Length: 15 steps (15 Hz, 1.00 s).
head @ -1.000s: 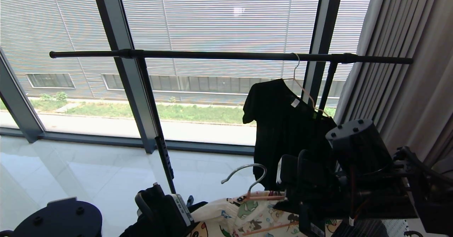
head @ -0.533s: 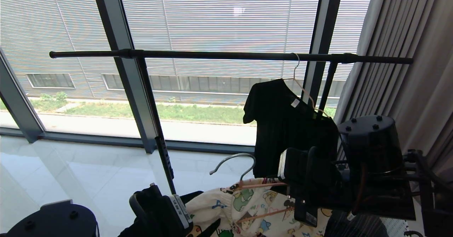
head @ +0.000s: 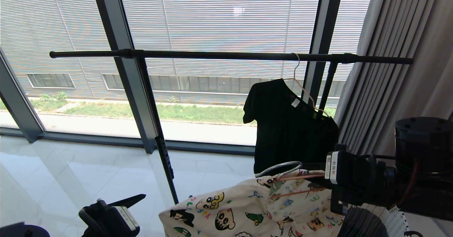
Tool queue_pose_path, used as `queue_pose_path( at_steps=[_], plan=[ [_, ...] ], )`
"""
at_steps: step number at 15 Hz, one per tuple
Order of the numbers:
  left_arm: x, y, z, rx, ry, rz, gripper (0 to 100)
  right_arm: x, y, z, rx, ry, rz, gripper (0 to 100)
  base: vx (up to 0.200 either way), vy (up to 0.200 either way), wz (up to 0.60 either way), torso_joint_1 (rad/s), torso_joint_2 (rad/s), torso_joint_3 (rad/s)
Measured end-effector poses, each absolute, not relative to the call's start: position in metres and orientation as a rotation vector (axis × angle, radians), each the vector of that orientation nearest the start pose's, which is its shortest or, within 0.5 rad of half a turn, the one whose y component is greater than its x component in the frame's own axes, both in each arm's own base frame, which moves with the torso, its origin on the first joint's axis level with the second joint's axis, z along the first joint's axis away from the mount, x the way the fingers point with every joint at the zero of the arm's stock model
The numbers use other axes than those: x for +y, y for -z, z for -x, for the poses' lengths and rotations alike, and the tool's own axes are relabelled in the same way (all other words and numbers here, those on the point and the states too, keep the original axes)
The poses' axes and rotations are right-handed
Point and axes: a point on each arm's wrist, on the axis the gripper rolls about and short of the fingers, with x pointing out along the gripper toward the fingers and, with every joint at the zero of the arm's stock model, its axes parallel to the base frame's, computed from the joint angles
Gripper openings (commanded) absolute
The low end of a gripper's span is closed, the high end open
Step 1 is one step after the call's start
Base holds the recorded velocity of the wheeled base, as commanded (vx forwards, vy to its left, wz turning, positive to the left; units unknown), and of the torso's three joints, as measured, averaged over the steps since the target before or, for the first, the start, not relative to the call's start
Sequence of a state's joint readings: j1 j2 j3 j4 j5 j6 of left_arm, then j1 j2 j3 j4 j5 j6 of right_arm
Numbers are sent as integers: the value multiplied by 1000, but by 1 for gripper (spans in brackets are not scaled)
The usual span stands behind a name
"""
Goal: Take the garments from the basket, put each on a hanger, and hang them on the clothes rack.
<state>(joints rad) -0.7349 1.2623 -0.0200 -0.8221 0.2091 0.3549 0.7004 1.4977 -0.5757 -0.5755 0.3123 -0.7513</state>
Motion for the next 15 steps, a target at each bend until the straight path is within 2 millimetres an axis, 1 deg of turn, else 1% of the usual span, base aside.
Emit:
queue_pose_path(
  at_steps=[1,3,5,7,8,11,13,15],
  plan=[
    [-76,-103,-100,294,539,-501,100,156,-173,-179,-44,-1080,744,0,0,0,0,0,0,0],
    [-68,-104,-101,305,521,-457,100,151,-178,-178,-62,-1067,738,0,0,0,0,0,0,0],
    [-67,-103,-102,313,528,-446,100,149,-182,-176,-81,-1062,735,0,0,0,0,0,0,0],
    [-68,-102,-105,339,517,-395,100,147,-188,-171,-109,-1058,730,0,0,0,0,0,0,0],
    [-69,-103,-107,339,513,-378,0,147,-189,-168,-118,-1062,729,0,0,0,0,0,0,0],
    [-76,-109,-112,319,528,-361,0,146,-191,-157,-142,-1084,725,0,0,0,0,0,0,0],
    [-81,-110,-111,310,565,-367,0,145,-193,-153,-154,-1085,723,0,0,0,0,0,0,0],
    [-83,-109,-113,323,566,-375,0,143,-196,-151,-159,-1079,712,0,0,0,0,0,0,0]
  ],
)
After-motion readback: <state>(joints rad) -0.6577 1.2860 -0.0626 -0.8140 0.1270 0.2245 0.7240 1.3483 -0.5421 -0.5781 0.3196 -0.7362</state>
